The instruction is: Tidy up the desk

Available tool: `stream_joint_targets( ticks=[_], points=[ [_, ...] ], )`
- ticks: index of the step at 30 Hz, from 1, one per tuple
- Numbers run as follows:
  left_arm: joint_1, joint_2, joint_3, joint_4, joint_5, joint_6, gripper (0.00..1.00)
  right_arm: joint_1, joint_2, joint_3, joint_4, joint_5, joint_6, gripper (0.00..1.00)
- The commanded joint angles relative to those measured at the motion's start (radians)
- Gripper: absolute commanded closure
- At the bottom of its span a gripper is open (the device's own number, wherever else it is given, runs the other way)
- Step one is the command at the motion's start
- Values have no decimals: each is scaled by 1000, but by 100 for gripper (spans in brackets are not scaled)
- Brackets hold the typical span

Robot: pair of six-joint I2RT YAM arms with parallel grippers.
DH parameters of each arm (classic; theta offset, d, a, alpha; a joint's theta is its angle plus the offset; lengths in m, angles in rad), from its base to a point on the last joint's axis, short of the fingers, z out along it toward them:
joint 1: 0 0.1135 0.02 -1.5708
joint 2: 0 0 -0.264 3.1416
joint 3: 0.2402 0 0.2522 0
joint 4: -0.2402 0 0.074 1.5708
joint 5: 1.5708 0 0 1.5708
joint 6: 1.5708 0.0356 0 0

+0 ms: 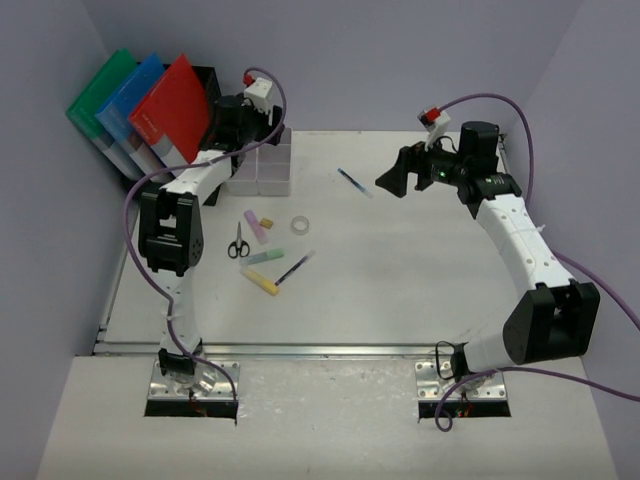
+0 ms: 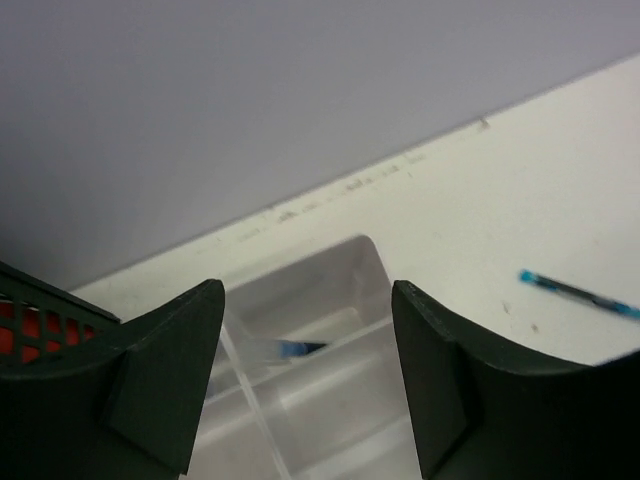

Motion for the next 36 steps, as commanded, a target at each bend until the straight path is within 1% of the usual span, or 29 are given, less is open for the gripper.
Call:
stream_joint_targets(
  ticks=[1,2,3,4,6,9,12,15,17,20,25,31,36],
  points=[
    [-52,-146,33,-312,144,41,41,-7,-4,21,38,-3,12,1],
    [-79,-182,22,-423,175,57,50,-7,-10,16,40,2,10,1],
    [-100,-206,5,-491,179,74,55,-7,-12,11,40,5,9,1],
    [-104,-229,-21,-502,179,92,55,-7,-15,6,41,7,7,1],
    [-182,-295,-146,-663,187,151,59,-6,-16,-6,38,8,3,1],
    [-259,-371,-283,-773,175,154,61,-6,-8,-5,17,5,-6,1],
    [-333,-392,-366,-859,132,141,64,-5,6,-1,-3,5,-8,1],
    [-377,-415,-441,-861,113,114,61,-5,14,-4,-10,-1,-5,1],
    [-412,-418,-472,-834,11,78,58,-6,17,-7,-9,-6,2,1],
    [-458,-379,-464,-823,-89,16,58,-5,19,-10,-9,-10,11,1],
    [-473,-296,-406,-830,-207,-50,61,-5,4,-32,-3,-11,22,1],
    [-473,-229,-372,-810,-274,-71,64,-7,-48,-77,5,3,18,1],
    [-474,-164,-326,-799,-264,-91,65,-5,-81,-108,5,10,13,1]
  ],
)
